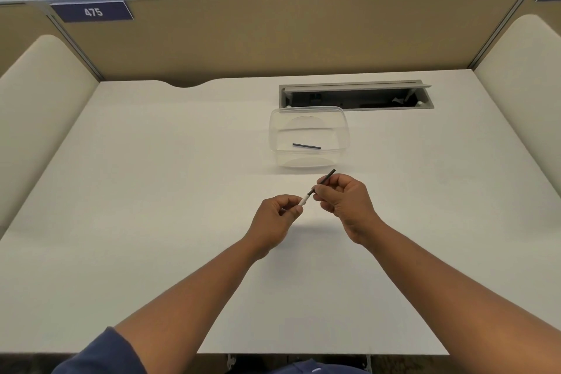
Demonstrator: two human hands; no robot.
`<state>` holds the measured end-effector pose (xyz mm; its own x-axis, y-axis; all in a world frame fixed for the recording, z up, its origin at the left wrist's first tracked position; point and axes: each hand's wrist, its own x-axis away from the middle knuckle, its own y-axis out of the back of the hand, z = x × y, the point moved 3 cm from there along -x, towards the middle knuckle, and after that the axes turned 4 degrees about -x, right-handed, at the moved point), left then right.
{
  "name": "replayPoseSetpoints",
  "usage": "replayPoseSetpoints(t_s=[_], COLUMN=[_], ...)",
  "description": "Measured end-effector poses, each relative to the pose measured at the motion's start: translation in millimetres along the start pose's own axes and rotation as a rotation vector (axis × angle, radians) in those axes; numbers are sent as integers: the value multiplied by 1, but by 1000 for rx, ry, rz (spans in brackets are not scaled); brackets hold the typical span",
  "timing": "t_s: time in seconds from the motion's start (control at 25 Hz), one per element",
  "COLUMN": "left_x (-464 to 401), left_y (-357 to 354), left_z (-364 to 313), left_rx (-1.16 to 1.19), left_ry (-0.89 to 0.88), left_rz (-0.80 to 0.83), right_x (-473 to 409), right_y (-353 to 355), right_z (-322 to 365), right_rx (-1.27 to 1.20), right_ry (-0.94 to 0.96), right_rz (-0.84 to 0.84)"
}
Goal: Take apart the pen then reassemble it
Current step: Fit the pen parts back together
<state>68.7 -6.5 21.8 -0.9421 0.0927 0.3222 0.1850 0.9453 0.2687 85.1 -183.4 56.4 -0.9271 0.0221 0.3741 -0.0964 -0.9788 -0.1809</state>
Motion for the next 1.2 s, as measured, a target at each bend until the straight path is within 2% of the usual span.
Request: replayPoseSetpoints(t_s=[0.2,0.4,0.6,0.8,1.2], left_x=[-1,2,0,-2,-5], left_y=[0,2,2,3,5], left_z=[0,-3,-5,-4,0], left_rx=[31,51,71,75,73], left_ry=[-8,7,14,14,33], left_rz=[6,-10,-19,-22,-18], right_x=[-1,-1,-4,-8,-14], right_y=[-2,7,10,27,83], right_z=[-5,-17,-17,-27,-53], right_rx=[228,242,276,472,858], right_ry=[100,71,122,145,73], right_rz=[75,53,33,-131,-314])
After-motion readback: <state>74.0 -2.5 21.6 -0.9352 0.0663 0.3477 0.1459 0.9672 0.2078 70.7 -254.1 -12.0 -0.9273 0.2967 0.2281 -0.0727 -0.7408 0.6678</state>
